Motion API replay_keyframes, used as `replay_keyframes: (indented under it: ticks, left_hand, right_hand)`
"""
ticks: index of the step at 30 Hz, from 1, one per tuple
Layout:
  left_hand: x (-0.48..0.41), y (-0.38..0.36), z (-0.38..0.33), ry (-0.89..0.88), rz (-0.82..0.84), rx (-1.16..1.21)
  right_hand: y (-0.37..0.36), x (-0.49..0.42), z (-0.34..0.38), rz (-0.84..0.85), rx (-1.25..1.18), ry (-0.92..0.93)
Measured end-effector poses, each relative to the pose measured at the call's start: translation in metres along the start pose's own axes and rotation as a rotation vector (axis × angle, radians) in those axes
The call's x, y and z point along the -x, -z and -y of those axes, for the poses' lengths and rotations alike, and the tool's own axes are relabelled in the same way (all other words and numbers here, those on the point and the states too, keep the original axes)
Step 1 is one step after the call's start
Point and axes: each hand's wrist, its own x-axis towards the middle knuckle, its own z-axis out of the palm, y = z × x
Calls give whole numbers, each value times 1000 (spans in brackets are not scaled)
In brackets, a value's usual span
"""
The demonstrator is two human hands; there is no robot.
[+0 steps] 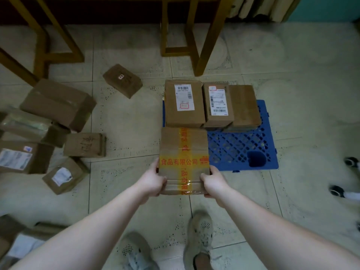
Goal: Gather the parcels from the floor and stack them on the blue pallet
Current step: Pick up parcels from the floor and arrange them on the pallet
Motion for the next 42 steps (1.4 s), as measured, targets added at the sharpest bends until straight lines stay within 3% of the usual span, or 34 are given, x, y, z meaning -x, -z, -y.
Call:
replay_keyframes:
  ticks: [9, 19, 21, 26, 29, 36, 42]
  left_hand:
    - [-29, -50, -3, 42, 29, 36]
    - [-52, -116, -42, -39, 115, -17]
    - [-57, -128, -43, -71, 63, -41]
    - [-91, -145, -40, -112, -146, -144]
    - [-110, -154, -31, -141, -132, -199]
    - [-142, -160, -5, -15, -142, -723]
    - [-165, -149, 10, -139, -96, -704]
  right_hand:
    - [33, -48, -25, 18, 10, -29]
    - [102, -74, -52, -80, -46, 24]
    - [106, -80, -60, -93, -50, 17]
    - [107, -115, -56, -108, -47, 50]
    - [108, -140, -57, -90, -9, 72]
    - [89, -176, -81, -53, 6, 35]
    - [67, -194, -88, -175, 28, 74]
